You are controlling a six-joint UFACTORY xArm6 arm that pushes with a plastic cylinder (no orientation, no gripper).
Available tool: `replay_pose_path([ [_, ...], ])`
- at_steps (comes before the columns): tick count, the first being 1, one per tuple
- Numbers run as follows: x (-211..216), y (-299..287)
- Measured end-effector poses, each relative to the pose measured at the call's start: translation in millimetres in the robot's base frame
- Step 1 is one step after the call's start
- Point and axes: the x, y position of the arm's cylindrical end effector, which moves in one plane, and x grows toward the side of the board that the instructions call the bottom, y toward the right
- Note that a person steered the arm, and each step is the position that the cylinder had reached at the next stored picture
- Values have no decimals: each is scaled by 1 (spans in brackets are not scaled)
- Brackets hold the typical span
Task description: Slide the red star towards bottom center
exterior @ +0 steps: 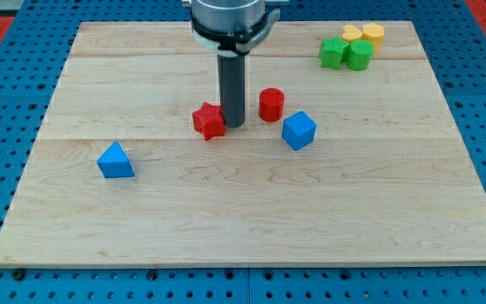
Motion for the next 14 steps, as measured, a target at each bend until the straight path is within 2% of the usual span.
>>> replay_pose_path([
  [1, -30, -30],
  [2, -31, -63],
  [9, -44, -63],
  [10, -36, -77],
  [11, 20, -102],
  [12, 42, -64],
  [13, -7, -64],
  [14, 6, -46],
])
